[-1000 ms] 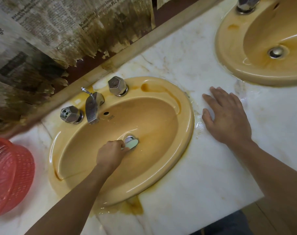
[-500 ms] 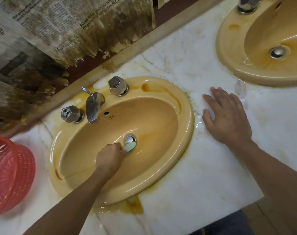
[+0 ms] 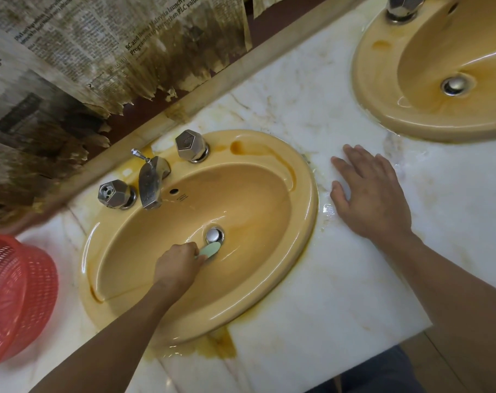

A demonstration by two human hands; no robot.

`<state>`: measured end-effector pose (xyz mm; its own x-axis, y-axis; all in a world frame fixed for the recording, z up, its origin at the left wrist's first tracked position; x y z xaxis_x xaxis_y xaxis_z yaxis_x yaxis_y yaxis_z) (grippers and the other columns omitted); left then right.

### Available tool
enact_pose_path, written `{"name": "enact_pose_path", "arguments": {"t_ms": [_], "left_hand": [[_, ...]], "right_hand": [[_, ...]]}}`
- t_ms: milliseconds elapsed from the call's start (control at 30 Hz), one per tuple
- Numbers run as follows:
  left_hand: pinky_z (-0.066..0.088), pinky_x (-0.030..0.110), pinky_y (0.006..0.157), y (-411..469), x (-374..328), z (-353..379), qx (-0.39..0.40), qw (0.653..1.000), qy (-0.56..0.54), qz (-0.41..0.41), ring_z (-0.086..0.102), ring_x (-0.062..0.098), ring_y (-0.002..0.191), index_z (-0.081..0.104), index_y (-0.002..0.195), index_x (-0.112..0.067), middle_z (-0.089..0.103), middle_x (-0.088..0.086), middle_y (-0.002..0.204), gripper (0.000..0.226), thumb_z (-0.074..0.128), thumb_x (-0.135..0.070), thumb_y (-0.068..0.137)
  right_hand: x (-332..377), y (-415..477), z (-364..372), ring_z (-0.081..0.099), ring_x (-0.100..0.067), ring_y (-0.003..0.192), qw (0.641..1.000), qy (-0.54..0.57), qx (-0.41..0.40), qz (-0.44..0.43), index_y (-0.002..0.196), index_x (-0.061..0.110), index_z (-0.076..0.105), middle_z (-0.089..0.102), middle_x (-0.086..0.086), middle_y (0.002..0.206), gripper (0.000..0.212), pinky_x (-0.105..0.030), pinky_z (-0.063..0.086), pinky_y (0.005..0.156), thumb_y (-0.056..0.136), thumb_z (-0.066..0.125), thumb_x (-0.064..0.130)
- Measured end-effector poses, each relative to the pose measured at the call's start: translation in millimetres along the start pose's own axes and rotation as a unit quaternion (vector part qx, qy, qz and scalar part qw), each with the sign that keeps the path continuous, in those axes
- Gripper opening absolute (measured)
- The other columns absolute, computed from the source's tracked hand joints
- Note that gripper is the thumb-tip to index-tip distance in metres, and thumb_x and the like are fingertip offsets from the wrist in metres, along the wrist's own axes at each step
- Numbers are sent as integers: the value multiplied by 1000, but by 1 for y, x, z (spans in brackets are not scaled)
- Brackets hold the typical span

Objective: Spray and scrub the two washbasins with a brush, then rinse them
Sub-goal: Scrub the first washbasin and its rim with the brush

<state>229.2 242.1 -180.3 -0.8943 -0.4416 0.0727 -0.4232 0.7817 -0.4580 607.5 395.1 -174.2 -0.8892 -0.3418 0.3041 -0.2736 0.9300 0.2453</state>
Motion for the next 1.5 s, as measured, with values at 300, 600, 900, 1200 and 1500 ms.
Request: {"name": "enact_pose_path", "arguments": {"t_ms": [300, 600, 900, 1200, 1500], "left_hand": [[42, 33, 62, -1, 8, 0, -11, 998, 54, 13, 59, 26, 79, 64, 98, -22, 61, 0, 88, 25, 58, -45, 100], [52, 34, 73, -22, 47, -17, 15, 994, 42, -100, 62, 27, 86, 68, 106, -15, 65, 7, 99, 26, 61, -40, 98], [38, 26, 53, -61, 34, -53, -127, 944, -280, -120, 61, 14, 71, 66, 118, -6, 62, -9, 81, 23, 63, -19, 99], [51, 29, 67, -88, -60, -70, -201, 804, -558, -47, 68, 13, 73, 38, 118, -29, 69, 3, 77, 42, 71, -16, 95], [53, 18, 65, -104, -67, -71, -145, 768, -622, -44, 72, 11, 70, 23, 148, -25, 72, 3, 90, 73, 70, -8, 95]], "right_hand": [[0, 0, -1, 31, -24, 150, 1000, 6, 18, 3, 145, 15, 53, 40, -8, 159, 51, -46, 21, 123, 100, 41, 37], [3, -1, -9, 32, -25, 150, 999, 12, 46, 7, 146, 15, 53, 40, -10, 159, 52, -48, 22, 123, 100, 40, 36], [67, 21, -48, 59, -24, 123, 943, 266, 127, 153, 114, 22, 76, 67, -2, 129, 30, -34, 41, 104, 92, 55, 22], [220, 3, -42, 52, -4, 59, 874, 333, 341, 95, 63, 29, 68, 59, 18, 54, 37, -21, 36, 53, 98, 59, 33], [244, 8, -52, 56, -11, 64, 765, 433, 389, 275, 93, 3, 73, 66, -4, 77, 21, -24, 41, 57, 96, 67, 23]]}}
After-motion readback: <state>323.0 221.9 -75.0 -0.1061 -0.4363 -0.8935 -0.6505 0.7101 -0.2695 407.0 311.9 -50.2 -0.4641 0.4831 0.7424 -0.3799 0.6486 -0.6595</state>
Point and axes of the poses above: each hand's wrist, its own y-axis towards the middle knuckle, its own z-axis out of the palm, x = y × z, the point moved 2 cm from there along y, towards the middle knuckle
